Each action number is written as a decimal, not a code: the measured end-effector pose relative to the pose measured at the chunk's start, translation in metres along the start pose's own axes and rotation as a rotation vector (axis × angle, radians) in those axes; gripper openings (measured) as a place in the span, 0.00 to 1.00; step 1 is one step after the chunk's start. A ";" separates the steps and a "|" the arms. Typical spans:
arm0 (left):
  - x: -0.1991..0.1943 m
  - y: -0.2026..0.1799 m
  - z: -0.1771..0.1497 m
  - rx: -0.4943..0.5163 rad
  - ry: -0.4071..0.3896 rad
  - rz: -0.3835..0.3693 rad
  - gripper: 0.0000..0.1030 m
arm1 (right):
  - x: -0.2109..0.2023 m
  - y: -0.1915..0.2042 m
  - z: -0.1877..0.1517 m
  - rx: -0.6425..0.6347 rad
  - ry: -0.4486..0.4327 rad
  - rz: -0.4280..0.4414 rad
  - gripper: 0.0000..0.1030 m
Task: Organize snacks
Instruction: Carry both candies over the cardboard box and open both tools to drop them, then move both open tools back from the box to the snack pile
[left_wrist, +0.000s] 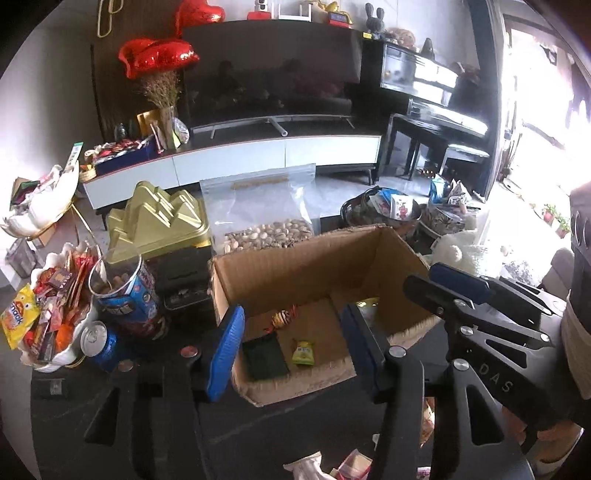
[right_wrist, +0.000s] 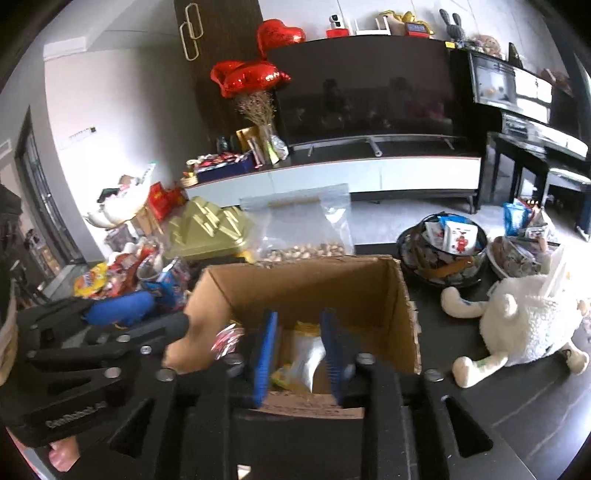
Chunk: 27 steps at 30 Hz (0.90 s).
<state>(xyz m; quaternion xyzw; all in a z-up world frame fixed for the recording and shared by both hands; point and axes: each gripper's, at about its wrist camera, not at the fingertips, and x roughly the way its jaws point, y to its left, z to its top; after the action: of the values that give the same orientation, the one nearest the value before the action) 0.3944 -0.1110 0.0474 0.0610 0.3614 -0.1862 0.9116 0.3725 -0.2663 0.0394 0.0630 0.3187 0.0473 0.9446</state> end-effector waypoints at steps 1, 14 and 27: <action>-0.001 0.001 0.000 -0.001 -0.001 0.001 0.53 | -0.001 0.000 0.000 -0.001 -0.001 -0.002 0.32; -0.059 -0.011 -0.029 0.017 -0.059 0.001 0.57 | -0.055 0.020 -0.024 -0.067 -0.029 0.029 0.40; -0.081 -0.017 -0.066 0.007 -0.022 0.008 0.61 | -0.078 0.026 -0.054 -0.079 0.061 0.029 0.41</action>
<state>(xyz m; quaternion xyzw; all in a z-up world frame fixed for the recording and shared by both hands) 0.2919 -0.0868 0.0549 0.0638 0.3507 -0.1845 0.9159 0.2768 -0.2463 0.0469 0.0288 0.3441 0.0756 0.9354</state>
